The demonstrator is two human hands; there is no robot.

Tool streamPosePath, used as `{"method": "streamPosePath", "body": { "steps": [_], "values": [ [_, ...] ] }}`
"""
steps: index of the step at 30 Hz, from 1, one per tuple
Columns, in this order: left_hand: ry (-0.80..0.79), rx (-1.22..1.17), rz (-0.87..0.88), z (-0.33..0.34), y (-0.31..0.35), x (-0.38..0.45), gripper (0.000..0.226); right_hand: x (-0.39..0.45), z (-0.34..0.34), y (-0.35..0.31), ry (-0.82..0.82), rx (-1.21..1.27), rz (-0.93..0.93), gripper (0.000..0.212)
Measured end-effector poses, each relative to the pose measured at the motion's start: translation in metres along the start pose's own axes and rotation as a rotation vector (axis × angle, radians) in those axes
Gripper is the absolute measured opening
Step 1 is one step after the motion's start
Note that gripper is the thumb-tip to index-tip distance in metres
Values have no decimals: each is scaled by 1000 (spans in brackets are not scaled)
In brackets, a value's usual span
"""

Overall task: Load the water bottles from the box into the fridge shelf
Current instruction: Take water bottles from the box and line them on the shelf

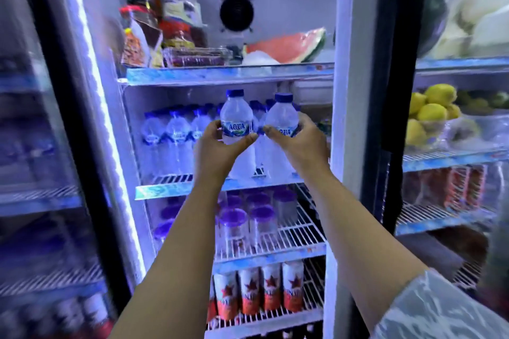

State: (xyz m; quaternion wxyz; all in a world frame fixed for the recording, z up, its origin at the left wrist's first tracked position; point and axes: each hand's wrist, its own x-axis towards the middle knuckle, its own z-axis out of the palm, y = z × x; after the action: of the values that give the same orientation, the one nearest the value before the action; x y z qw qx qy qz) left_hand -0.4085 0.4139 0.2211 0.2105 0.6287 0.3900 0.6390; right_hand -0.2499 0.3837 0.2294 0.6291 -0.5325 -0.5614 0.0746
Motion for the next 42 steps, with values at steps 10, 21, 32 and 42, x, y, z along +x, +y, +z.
{"method": "streamPosePath", "body": {
  "steps": [10, 21, 32, 42],
  "values": [
    [-45, 71, -177, 32, -43, 35, 76, 53, 42, 23, -20, -206, 70, 72],
    [-7, 156, -160, 40, -72, 44, 68, 53, 63, 40, -25, -361, 61, 79],
    [-49, -48, -225, 43, -75, 37, 64, 45, 64, 45, 24, -401, 30, 71],
    [-152, 204, -231, 33, -69, 35, 73, 58, 53, 40, -46, -522, 8, 70]
  ]
}}
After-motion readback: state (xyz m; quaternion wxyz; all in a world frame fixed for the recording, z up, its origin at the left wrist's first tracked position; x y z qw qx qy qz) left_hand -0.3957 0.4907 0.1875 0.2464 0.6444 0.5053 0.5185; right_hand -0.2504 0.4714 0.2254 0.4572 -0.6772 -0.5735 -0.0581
